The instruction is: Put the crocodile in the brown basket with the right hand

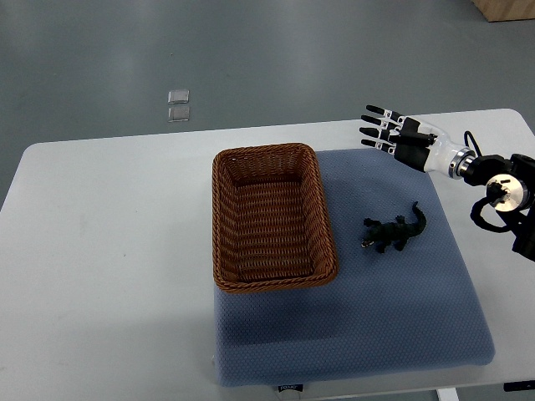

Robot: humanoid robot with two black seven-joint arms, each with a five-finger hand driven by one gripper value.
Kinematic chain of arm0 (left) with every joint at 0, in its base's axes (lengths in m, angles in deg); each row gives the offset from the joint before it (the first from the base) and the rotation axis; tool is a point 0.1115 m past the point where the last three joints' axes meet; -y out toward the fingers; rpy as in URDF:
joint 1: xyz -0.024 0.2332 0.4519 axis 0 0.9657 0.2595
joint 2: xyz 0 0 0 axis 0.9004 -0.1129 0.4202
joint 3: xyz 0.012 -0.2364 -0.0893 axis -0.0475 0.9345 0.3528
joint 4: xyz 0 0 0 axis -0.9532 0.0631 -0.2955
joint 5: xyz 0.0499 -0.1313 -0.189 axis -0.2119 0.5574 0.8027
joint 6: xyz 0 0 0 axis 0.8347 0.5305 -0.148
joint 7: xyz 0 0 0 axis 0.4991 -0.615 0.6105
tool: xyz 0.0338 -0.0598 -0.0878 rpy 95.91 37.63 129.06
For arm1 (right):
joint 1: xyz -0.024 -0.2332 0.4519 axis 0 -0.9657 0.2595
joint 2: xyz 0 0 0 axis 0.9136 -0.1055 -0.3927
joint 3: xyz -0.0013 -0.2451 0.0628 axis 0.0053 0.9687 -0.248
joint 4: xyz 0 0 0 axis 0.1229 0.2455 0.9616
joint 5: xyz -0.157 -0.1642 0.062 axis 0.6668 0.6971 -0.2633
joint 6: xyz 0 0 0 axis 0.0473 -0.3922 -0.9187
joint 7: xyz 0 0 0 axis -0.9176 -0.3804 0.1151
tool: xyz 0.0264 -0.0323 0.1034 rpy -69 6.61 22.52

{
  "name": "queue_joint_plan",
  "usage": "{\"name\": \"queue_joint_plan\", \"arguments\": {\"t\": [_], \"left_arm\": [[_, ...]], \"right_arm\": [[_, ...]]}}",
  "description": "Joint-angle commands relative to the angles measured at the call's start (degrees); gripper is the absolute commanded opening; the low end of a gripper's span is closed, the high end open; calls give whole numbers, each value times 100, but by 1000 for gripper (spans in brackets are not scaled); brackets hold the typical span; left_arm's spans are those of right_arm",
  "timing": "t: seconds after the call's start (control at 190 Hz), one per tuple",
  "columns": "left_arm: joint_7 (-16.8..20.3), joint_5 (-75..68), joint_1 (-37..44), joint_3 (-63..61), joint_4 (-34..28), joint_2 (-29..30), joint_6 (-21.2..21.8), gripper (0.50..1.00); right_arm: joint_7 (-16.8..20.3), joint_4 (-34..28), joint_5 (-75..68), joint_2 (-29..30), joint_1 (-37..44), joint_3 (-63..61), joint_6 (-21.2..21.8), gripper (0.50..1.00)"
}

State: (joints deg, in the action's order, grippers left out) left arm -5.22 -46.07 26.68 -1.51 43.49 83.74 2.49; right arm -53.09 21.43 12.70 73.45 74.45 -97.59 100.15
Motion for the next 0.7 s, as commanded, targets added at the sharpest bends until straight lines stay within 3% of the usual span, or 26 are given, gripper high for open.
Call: {"name": "queue_joint_plan", "arguments": {"t": [0.0,0.693], "left_arm": [[9,6,-1,0,0,0,-2,1000],[1,-3,-1,-36,27,0,-11,1000]], "right_arm": [[-5,0,0,-27,26,0,0,944],[-58,0,79,-1,-1,44,0,944]]}}
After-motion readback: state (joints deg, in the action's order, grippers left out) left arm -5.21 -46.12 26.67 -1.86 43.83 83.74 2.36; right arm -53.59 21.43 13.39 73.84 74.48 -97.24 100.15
